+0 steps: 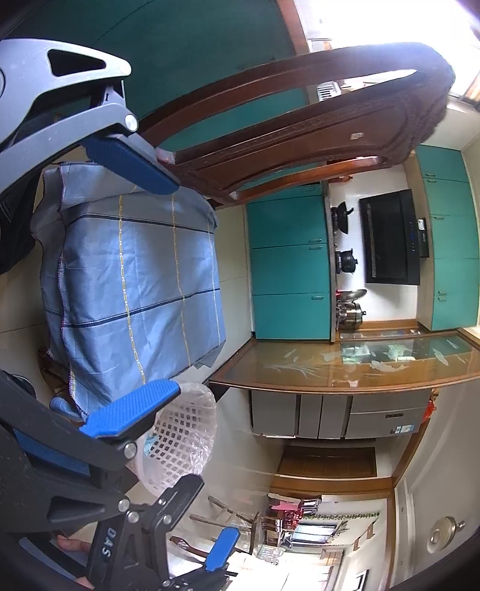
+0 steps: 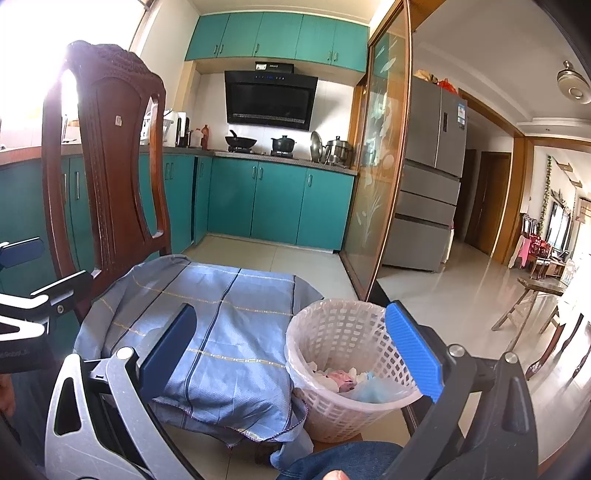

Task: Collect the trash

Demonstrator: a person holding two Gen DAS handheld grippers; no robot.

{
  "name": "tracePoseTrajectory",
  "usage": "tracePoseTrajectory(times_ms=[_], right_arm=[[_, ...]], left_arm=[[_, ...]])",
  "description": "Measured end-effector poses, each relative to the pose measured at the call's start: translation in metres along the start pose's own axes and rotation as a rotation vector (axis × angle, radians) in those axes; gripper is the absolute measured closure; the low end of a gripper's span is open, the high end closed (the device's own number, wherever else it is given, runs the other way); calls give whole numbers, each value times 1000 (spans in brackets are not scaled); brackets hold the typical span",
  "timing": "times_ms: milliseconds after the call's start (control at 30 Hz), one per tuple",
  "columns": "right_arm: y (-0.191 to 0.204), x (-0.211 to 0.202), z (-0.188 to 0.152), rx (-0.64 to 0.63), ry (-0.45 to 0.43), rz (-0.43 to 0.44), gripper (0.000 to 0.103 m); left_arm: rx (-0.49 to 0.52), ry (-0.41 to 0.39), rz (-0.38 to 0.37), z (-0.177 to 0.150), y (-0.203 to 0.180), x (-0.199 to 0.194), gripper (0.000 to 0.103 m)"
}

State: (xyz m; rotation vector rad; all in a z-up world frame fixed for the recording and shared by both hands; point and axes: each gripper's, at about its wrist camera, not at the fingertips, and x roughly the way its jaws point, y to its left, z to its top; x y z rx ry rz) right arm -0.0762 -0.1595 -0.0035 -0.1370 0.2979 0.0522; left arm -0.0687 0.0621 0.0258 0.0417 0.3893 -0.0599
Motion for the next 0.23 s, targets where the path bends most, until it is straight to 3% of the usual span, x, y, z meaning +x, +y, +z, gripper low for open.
tracePoseTrajectory(times_ms=[133,233], right_arm=[[4,30,5,-40,40,13,3],[7,82,10,-66,127,46,3]], left_arm=[[-24,71,19,-1,16,53,3],[-54,148,21,0,34,115,3]])
